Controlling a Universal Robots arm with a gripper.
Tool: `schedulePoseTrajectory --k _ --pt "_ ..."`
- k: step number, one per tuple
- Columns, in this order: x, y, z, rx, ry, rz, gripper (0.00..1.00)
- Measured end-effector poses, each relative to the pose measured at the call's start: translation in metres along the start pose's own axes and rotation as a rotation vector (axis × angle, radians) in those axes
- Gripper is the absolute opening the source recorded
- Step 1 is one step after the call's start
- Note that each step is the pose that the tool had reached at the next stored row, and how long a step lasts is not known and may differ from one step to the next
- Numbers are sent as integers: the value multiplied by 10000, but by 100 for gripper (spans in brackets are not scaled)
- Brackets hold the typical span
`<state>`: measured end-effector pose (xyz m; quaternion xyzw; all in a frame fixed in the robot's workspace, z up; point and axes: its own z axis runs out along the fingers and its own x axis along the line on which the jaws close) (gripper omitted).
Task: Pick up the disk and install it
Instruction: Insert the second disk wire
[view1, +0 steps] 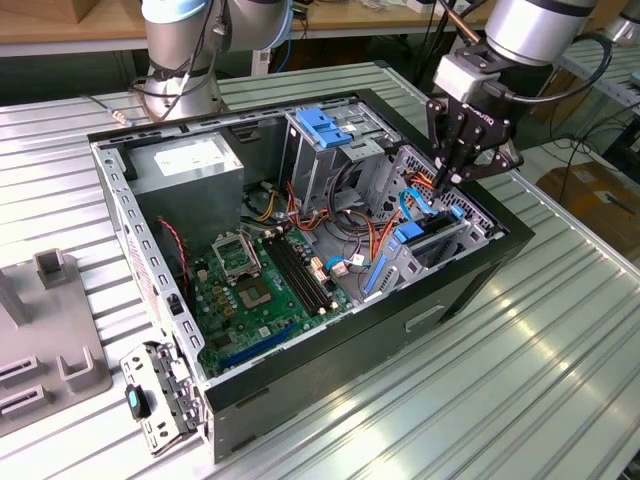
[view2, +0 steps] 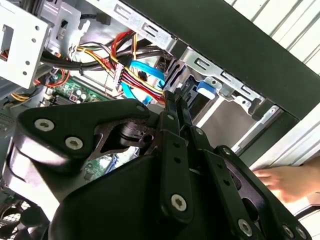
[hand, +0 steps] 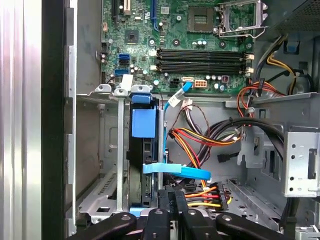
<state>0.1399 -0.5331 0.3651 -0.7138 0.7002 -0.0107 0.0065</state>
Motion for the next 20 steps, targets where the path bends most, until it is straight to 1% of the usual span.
schedulePoseTrajectory --k 1,2,4,5,7,20 --pt "14 0 0 1 -62 16 16" --pt "21 0 0 1 -106 18 16" --pt "35 0 0 4 -229 22 16" --pt "42 1 1 4 -250 23 16" --pt "50 1 0 5 -274 23 16" --pt "75 1 2 5 -274 23 16"
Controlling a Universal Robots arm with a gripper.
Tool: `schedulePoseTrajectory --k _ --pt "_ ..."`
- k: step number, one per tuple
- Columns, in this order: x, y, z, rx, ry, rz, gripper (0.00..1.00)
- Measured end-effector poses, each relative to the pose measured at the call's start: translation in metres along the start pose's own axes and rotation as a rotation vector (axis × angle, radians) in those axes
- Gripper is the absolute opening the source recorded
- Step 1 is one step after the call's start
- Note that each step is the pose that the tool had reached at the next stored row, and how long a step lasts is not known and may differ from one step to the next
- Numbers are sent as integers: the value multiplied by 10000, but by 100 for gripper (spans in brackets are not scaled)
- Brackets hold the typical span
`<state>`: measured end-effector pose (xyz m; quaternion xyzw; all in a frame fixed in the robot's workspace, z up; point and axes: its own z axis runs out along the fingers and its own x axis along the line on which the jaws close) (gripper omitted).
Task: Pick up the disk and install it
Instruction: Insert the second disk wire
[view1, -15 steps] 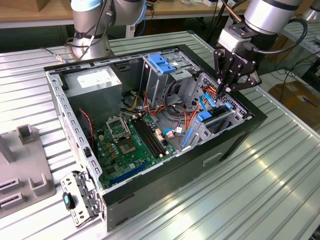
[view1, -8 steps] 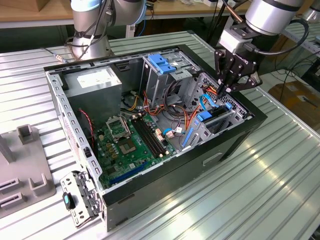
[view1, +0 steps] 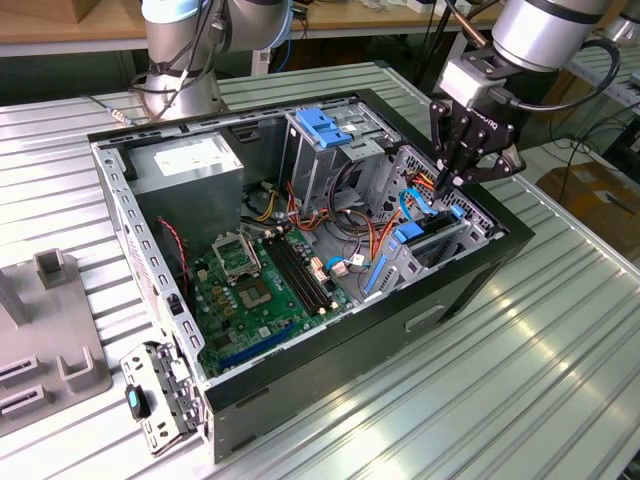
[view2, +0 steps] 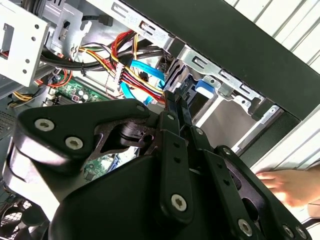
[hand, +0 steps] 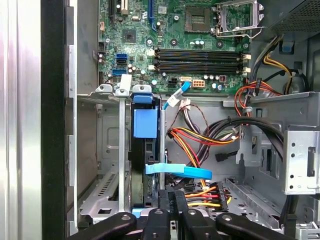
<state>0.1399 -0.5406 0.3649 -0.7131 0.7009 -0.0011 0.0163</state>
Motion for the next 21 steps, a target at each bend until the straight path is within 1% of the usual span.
schedulePoseTrajectory --k 2,5,16,21 --pt "3 0 12 0 -4 0 16" --pt "25 1 23 0 0 0 16" --pt "95 2 32 0 -1 0 16" --pt "122 5 47 0 -18 -1 16"
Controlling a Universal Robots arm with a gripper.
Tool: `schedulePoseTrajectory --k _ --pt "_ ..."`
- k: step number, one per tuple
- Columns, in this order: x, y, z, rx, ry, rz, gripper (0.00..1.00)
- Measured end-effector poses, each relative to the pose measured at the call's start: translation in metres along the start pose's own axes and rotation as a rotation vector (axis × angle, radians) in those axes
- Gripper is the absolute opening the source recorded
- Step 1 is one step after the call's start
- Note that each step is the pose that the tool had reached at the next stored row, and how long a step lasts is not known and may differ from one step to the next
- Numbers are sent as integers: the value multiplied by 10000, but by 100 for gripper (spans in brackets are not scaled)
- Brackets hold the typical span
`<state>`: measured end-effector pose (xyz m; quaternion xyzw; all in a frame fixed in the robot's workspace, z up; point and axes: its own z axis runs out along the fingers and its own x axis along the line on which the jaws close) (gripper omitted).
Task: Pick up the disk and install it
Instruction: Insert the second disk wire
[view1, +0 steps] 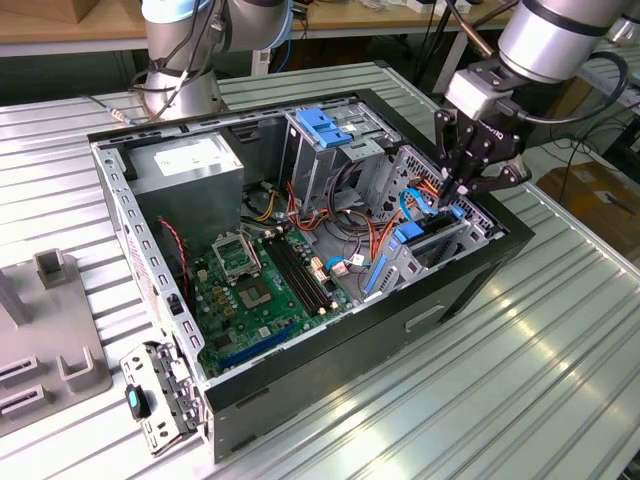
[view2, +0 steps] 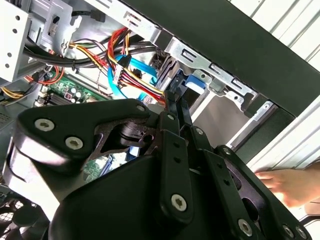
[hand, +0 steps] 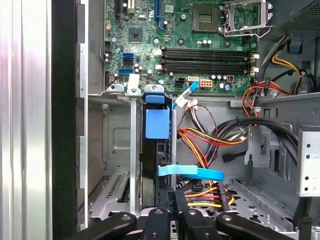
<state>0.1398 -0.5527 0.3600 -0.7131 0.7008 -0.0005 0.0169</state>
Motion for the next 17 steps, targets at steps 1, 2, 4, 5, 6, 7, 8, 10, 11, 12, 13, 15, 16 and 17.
schedulePoseTrajectory --k 1,2,4,5,6,7,8,10,11,12,13,15,16,17 --pt "4 2 3 0 -1 0 16" --pt "5 3 3 0 1 0 16" --pt "6 3 18 0 1 0 16" --pt "6 3 19 0 1 0 16" --pt "6 3 19 0 1 0 16" --pt "6 3 21 0 0 0 16" --pt "6 4 28 0 -3 0 16" --pt "6 7 38 0 1 0 16" --pt "6 8 39 0 2 0 16" --pt "6 9 40 0 3 -1 16" --pt "6 11 42 0 1 0 16" --pt "6 22 47 1 -2 2 16" --pt "6 25 48 1 -2 1 16" --pt "6 28 50 0 -1 0 16"
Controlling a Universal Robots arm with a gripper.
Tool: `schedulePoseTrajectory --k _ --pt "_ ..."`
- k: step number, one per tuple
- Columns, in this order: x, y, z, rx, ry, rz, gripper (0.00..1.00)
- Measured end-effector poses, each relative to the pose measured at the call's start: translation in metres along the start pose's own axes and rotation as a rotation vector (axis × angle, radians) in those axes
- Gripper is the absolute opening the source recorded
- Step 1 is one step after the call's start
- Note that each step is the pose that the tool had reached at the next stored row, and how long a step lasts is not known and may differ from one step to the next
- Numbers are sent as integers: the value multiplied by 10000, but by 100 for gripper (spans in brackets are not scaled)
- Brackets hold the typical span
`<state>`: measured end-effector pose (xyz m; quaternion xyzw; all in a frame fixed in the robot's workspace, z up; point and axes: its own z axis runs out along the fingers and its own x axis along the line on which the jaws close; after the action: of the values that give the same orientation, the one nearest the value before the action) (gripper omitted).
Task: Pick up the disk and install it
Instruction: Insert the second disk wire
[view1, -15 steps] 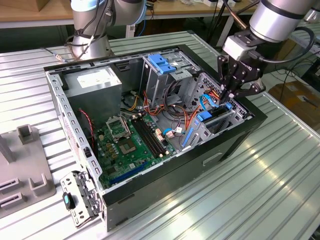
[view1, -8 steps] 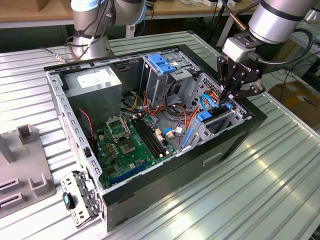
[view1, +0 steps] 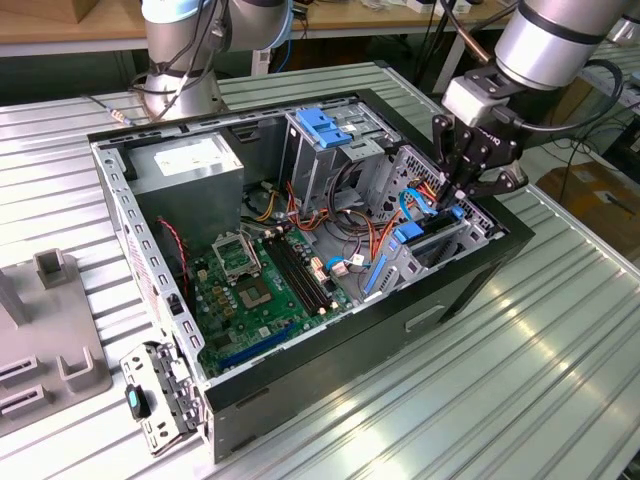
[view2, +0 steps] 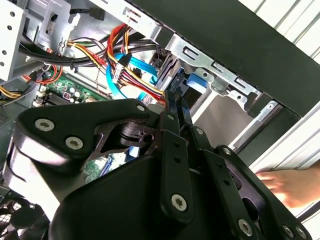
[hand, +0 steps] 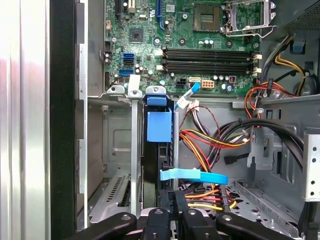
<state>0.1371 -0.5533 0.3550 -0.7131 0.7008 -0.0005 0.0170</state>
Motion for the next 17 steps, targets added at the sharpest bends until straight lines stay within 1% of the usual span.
schedulePoseTrajectory --k 4,5,9,17 --pt "-1 11 8 -1 8 3 16" --pt "0 13 11 0 25 13 16" --pt "7 19 19 1 51 94 16" --pt "22 20 29 2 55 139 16"
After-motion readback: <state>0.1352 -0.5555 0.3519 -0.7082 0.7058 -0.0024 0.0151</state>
